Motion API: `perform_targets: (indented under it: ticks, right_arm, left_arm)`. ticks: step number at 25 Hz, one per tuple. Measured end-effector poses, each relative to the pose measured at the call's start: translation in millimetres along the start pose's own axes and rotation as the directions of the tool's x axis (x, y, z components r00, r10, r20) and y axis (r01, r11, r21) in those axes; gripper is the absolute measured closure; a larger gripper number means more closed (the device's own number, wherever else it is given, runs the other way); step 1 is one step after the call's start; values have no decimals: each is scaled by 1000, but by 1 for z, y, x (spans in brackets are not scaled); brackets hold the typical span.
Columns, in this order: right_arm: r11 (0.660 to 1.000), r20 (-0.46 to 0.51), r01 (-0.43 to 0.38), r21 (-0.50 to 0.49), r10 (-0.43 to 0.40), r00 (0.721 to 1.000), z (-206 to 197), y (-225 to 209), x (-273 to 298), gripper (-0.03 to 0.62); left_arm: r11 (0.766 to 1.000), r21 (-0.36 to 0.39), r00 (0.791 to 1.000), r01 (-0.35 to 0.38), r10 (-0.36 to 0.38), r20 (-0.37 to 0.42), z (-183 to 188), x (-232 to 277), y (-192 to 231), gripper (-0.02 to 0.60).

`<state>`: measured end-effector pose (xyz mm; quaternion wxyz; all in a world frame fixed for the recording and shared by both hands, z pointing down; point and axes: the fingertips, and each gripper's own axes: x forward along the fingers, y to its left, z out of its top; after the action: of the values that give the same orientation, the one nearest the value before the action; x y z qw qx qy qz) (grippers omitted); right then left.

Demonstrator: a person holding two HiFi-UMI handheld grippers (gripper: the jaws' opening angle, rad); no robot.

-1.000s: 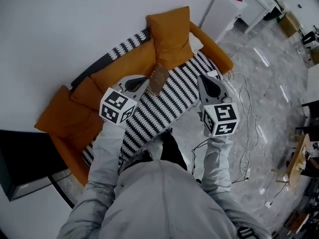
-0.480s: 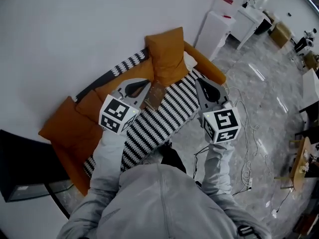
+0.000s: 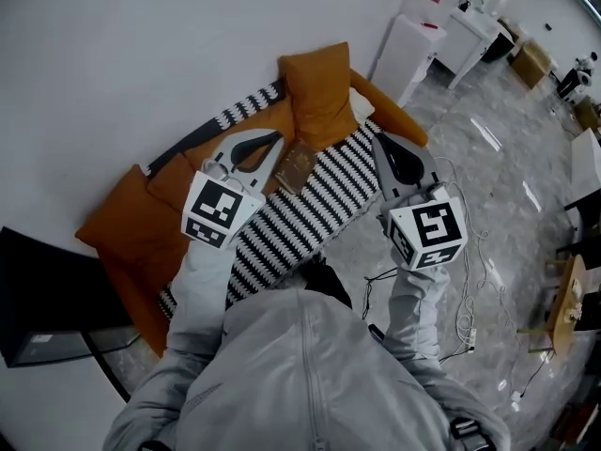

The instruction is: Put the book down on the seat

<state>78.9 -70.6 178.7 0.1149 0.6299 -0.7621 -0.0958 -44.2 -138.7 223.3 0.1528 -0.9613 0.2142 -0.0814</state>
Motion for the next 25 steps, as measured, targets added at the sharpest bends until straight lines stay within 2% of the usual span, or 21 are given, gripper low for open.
perform_targets:
  ticks: [6, 12, 25]
  right_arm:
    - [1000, 5, -8, -19, 8, 1000, 6, 12, -8, 565]
    - [999, -10, -10, -46, 9, 1000, 5, 23, -12, 565]
    - [1000, -22, -2, -29, 1, 1000, -2, 21, -14, 565]
  left_arm:
    - [1000, -19, 998, -19, 20, 62, 19, -20, -1, 554]
    - [1000, -7, 998, -23, 23, 50, 14, -27, -2, 554]
    - [1000, -19, 999, -12, 13, 37, 5, -28, -5, 554]
